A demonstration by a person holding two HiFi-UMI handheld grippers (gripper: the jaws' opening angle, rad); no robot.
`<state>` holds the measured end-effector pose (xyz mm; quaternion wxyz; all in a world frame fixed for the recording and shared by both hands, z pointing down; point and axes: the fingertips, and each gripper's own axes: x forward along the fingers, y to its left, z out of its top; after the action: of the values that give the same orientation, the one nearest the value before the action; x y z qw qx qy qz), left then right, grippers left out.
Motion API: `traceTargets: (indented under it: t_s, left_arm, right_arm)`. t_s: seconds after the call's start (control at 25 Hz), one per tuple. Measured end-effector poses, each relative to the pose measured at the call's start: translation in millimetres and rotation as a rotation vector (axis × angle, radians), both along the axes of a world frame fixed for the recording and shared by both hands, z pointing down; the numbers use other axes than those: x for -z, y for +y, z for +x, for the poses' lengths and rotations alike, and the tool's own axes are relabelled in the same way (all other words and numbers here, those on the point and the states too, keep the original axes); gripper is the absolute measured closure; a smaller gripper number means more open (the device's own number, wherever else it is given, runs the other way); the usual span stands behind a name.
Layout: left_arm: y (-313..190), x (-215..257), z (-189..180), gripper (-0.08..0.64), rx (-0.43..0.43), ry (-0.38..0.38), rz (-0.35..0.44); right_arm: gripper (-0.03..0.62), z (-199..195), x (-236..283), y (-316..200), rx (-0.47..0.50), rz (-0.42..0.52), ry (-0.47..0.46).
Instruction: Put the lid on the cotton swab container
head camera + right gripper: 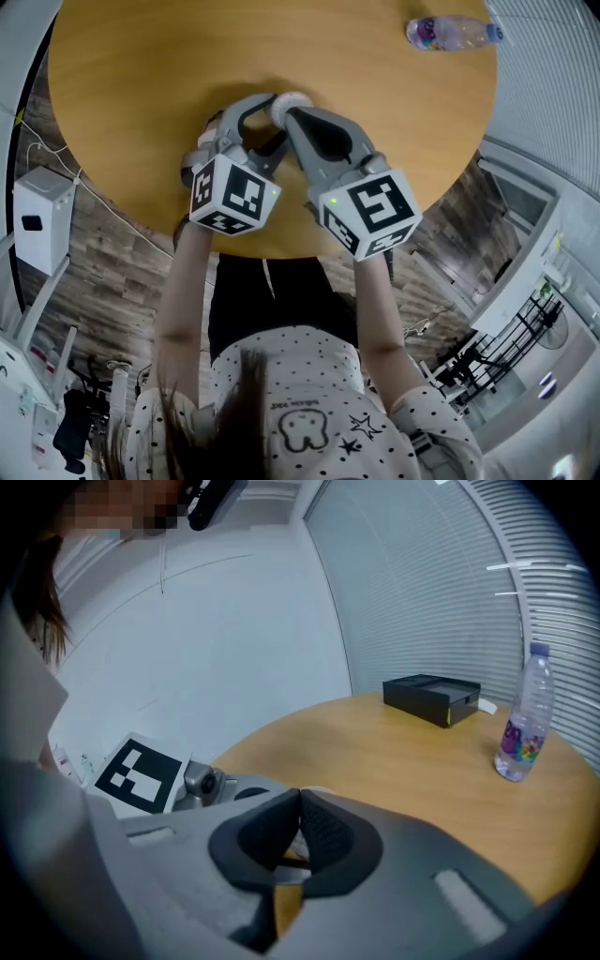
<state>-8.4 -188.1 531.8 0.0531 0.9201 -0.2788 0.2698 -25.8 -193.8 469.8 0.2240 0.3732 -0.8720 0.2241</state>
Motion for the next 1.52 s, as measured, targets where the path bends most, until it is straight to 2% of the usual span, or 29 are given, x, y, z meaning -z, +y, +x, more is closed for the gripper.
traceTargets:
  t_s: [0.24,0.64,0.88,1.04,1.52]
  left_arm:
    - [0,0,0,0.313,0.0,0.0,0.0]
    - [1,1,0,0.313,-0.004,-0.003,0.0]
    - [1,0,1,0.313,-0.007,-0.004,-0.001]
    - [0,0,1,0.313,-0.007,-0.004,-0.001]
    - [1,0,-1,0.313,-0.006,-0.004,0.001]
  right_arm:
    - [0.589,-1,1,-2,0.015,0.011,0.028]
    - [0.589,-9,0,-6,-0.009,-0.04,-0.011]
    - [0.589,-13,-7,-3,0.014,0.007,0.088]
    - [0.589,-12,-7,-4,-0.004,0.013,0.042]
    - [0.589,-12,-5,-3,-0.006,0.042,0.007]
